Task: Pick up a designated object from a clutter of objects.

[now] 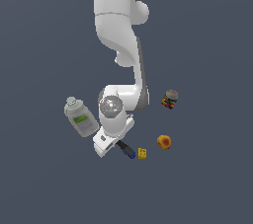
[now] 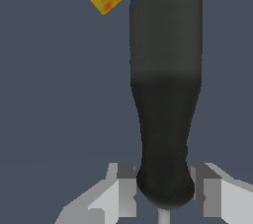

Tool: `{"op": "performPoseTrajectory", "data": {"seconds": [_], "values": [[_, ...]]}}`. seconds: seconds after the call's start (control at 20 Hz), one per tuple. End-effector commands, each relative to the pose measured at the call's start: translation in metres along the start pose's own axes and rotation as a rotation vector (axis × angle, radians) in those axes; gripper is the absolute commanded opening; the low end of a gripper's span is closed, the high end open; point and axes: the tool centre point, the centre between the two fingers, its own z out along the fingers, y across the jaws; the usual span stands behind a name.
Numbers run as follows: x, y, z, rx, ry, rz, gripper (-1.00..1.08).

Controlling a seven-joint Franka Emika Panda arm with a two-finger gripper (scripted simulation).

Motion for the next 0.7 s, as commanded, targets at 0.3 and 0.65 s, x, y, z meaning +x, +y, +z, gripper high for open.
{"op": "performPoseTrajectory", "data": {"seconds": [0.3,0.65], "values": [[0.0003,0.0004,0.0001,-0.001,0.001,0.000,-1.00],[-0.0027,0.0003,-0.0055,-0.001,0.001,0.000,-1.00]]}}
